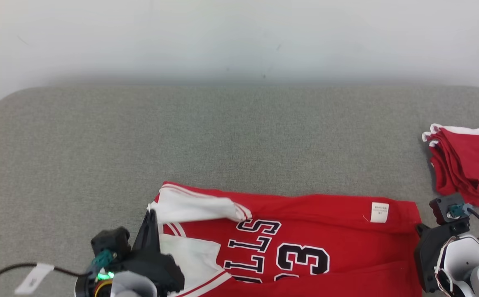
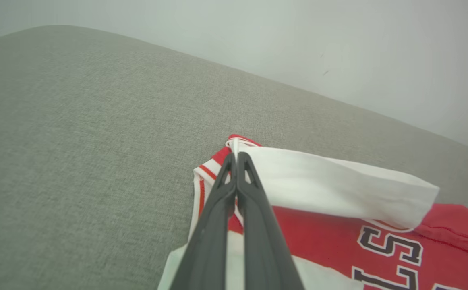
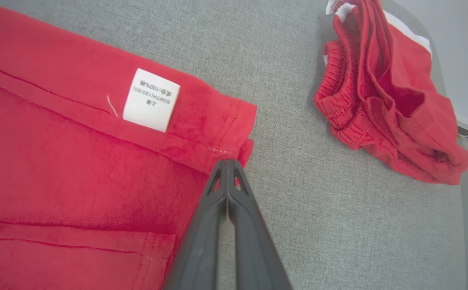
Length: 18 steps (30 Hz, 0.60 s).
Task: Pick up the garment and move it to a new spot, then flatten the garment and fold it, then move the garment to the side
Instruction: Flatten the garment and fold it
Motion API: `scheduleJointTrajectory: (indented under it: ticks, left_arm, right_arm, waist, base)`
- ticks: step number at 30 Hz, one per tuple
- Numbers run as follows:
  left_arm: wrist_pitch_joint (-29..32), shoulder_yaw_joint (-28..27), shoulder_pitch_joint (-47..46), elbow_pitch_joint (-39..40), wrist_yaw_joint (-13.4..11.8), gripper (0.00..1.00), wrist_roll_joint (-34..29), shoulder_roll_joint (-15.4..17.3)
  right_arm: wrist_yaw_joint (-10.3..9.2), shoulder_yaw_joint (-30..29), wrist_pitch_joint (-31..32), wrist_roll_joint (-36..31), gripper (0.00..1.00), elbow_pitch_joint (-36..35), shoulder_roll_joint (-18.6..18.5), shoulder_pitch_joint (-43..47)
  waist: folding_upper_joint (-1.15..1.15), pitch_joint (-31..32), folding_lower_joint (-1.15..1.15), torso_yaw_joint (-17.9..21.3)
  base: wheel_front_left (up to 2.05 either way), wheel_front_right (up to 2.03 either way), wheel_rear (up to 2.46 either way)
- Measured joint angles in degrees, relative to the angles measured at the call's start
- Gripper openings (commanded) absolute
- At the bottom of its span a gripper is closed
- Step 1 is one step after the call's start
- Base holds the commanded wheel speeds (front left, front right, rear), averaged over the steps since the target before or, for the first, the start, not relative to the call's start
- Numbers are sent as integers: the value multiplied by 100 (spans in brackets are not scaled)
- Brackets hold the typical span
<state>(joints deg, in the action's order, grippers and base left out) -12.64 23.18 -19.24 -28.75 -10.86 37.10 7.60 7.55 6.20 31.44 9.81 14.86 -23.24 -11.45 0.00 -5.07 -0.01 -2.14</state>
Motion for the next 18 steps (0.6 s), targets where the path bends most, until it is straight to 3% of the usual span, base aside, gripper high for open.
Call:
scheduleJointTrajectory:
  ticks: [8, 18]
  left_arm:
    - [463, 104, 1045, 1029, -304, 0, 124, 181]
    - [704, 169, 1599, 1657, -531, 0, 213, 258]
  right_arm:
    - [0, 178, 134, -7, 0, 113, -277, 271]
    - [0, 91, 141, 20, 0, 181, -256, 361]
  waist:
    - [0, 361, 0, -116]
    - [0, 599, 0, -231]
  base:
    - [0, 0, 0]
    - [0, 0, 0]
